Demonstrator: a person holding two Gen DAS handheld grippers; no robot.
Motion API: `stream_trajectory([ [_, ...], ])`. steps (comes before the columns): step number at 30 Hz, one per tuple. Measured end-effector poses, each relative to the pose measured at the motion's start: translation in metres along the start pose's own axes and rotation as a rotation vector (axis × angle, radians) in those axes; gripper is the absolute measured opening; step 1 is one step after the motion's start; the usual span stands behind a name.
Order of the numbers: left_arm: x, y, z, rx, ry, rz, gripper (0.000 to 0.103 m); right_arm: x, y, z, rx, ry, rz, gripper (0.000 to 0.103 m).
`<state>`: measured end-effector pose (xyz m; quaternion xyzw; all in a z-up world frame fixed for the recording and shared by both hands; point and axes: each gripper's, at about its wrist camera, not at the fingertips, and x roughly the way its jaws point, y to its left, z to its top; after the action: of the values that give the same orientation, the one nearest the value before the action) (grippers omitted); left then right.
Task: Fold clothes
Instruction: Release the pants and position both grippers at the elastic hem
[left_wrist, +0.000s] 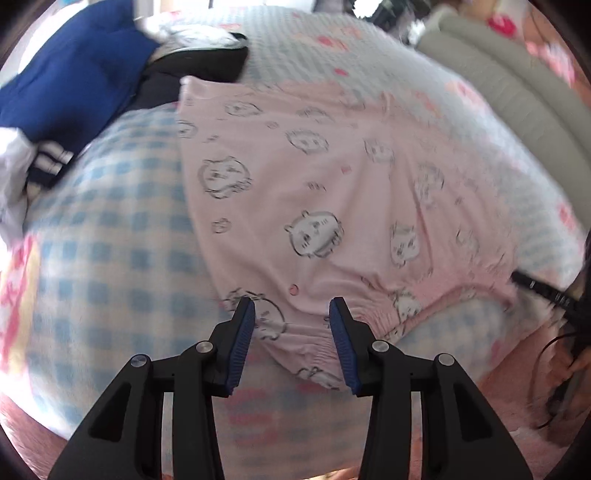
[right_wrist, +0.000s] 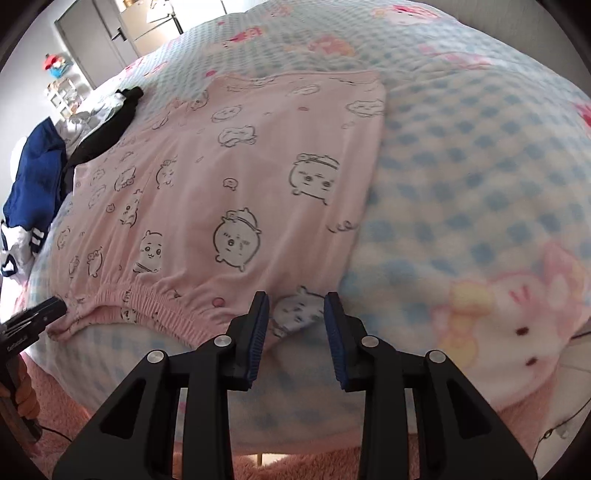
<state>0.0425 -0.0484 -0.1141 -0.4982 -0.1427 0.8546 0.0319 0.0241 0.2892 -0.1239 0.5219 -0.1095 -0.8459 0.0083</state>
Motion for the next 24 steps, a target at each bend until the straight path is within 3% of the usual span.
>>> stream_trajectory([
  [3, -0.002, 0.015, 0.003, -0.062, -0.033, -0.017, 0.042, -0.018, 0.005, 0.001, 0.041, -0.067, 0.134, 0.031],
  [5, 0.004, 0.014, 0.006, -0.061, -0.04, -0.007, 0.041, -0.016, 0.021, 0.003, 0.005, -0.066, 0.17, 0.031],
  [8, 0.011, 0.004, 0.012, -0.048, -0.036, -0.03, 0.041, 0.004, 0.041, 0.0, -0.04, -0.019, 0.16, 0.031],
  [12, 0.017, -0.001, 0.006, -0.034, 0.032, -0.035, 0.041, 0.014, 0.049, -0.011, -0.062, -0.003, 0.111, 0.031],
  [14, 0.01, 0.003, 0.002, -0.054, 0.018, -0.042, 0.04, 0.014, 0.041, -0.015, -0.042, 0.005, 0.11, 0.031],
  [18, -0.006, -0.008, 0.007, 0.012, -0.072, -0.038, 0.039, 0.01, 0.028, -0.018, -0.009, 0.021, 0.112, 0.029],
  [22, 0.012, -0.012, 0.011, 0.026, -0.021, -0.019, 0.04, 0.009, 0.034, -0.011, -0.027, 0.02, 0.125, 0.031],
  [24, 0.022, -0.01, 0.005, 0.032, 0.024, 0.028, 0.04, 0.008, 0.036, -0.007, -0.035, 0.019, 0.131, 0.031],
])
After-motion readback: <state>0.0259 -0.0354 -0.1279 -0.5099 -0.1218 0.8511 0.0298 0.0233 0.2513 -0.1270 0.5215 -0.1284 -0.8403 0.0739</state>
